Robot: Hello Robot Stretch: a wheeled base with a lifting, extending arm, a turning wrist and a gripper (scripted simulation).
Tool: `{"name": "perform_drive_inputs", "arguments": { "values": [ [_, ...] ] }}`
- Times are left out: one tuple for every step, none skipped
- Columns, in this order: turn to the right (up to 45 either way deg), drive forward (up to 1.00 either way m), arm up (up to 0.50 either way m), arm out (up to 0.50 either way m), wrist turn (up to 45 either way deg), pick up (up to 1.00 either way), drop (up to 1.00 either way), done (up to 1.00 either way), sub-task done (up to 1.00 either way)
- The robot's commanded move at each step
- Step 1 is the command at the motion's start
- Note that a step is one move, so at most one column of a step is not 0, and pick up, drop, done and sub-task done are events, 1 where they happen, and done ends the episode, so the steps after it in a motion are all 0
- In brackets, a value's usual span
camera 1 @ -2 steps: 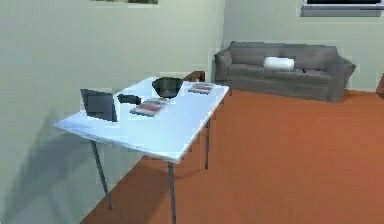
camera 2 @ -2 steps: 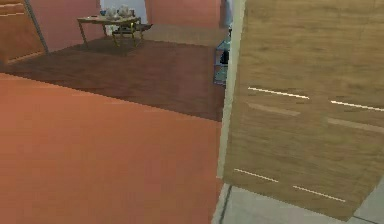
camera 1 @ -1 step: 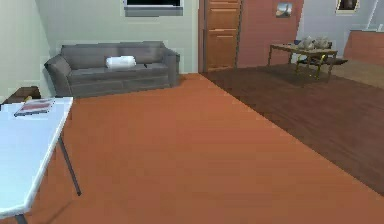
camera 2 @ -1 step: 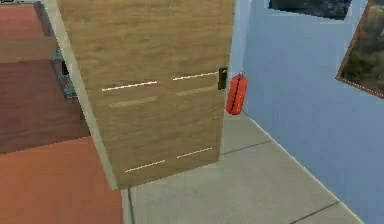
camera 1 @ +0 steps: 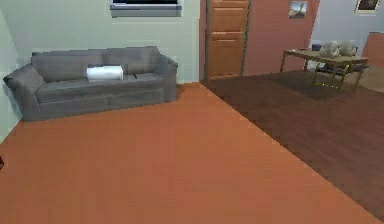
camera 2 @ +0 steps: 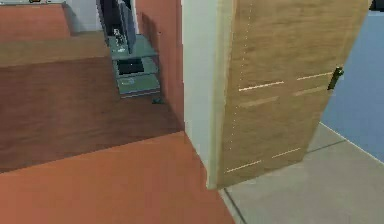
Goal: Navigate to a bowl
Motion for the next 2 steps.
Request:
{"name": "perform_drive_inputs", "arguments": {
  "values": [
    [-45.0,0.00,0.00,0.00,0.0,0.00,0.00,0.00,0.00],
    [-33.0,0.00,0.00,0.00,0.0,0.00,0.00,0.00,0.00]
  ]
}}
